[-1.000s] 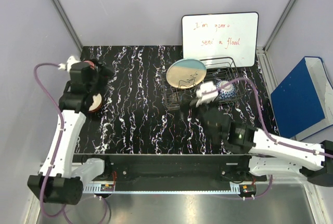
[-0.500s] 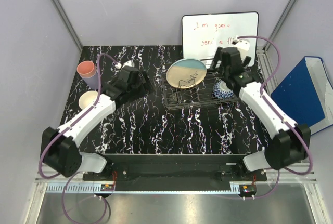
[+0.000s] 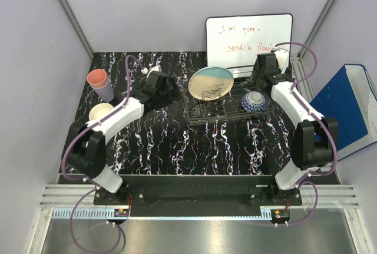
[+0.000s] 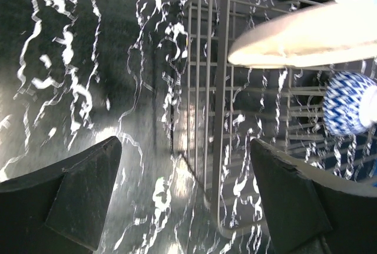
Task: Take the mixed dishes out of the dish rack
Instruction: Adjust the dish rack at the center of the board.
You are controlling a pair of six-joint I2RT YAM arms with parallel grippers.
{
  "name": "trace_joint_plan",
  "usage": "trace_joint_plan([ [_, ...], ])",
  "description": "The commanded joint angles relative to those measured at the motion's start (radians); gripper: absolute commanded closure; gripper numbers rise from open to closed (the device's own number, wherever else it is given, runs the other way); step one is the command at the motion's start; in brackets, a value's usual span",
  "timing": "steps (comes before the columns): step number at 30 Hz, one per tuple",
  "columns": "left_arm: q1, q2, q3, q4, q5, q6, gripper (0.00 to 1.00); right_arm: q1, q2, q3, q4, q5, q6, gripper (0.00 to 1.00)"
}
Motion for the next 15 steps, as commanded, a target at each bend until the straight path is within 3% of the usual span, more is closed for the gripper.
trace_joint_plan([
  [1, 0.002, 0.098, 0.124, 0.059, -0.004, 0.013, 0.09, -0.007, 0.007, -0.004, 0.035, 0.023, 0.036, 0.00],
  [6, 0.002, 0.170, 0.189, 0.039, -0.029, 0.047, 0.10, -0.007, -0.060, -0.055, 0.101, -0.021, 0.057, 0.00],
  [9, 0.002, 0.221, 0.226, 0.033, -0.005, 0.056, 0.16, -0.007, -0.105, -0.063, 0.102, -0.053, 0.086, 0.00],
  [15, 0.003, 0.315, 0.290, -0.021, -0.031, 0.079, 0.51, -0.001, -0.253, -0.135, 0.137, -0.162, 0.189, 0.01],
])
